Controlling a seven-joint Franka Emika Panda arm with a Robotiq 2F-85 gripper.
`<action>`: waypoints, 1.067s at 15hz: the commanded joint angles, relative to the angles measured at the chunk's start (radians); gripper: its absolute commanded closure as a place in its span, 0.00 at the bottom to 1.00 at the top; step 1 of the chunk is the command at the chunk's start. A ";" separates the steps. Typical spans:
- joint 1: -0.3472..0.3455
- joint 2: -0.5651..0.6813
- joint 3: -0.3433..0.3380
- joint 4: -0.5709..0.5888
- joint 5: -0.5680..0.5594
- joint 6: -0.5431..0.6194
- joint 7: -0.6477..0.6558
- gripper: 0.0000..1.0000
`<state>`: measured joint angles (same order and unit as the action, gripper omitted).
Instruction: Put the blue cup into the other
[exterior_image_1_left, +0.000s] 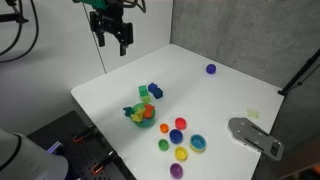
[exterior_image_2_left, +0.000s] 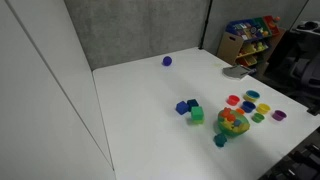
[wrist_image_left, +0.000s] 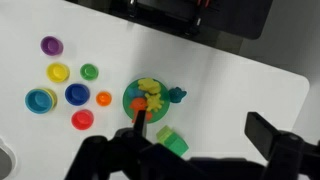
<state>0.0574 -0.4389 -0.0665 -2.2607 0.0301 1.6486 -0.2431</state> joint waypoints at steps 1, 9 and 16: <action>-0.009 0.001 0.008 0.002 0.003 -0.002 -0.003 0.00; -0.023 0.022 0.007 -0.014 -0.043 0.072 -0.009 0.00; -0.057 0.067 -0.028 -0.045 -0.089 0.208 -0.055 0.00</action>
<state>0.0188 -0.3815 -0.0761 -2.2913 -0.0364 1.8009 -0.2541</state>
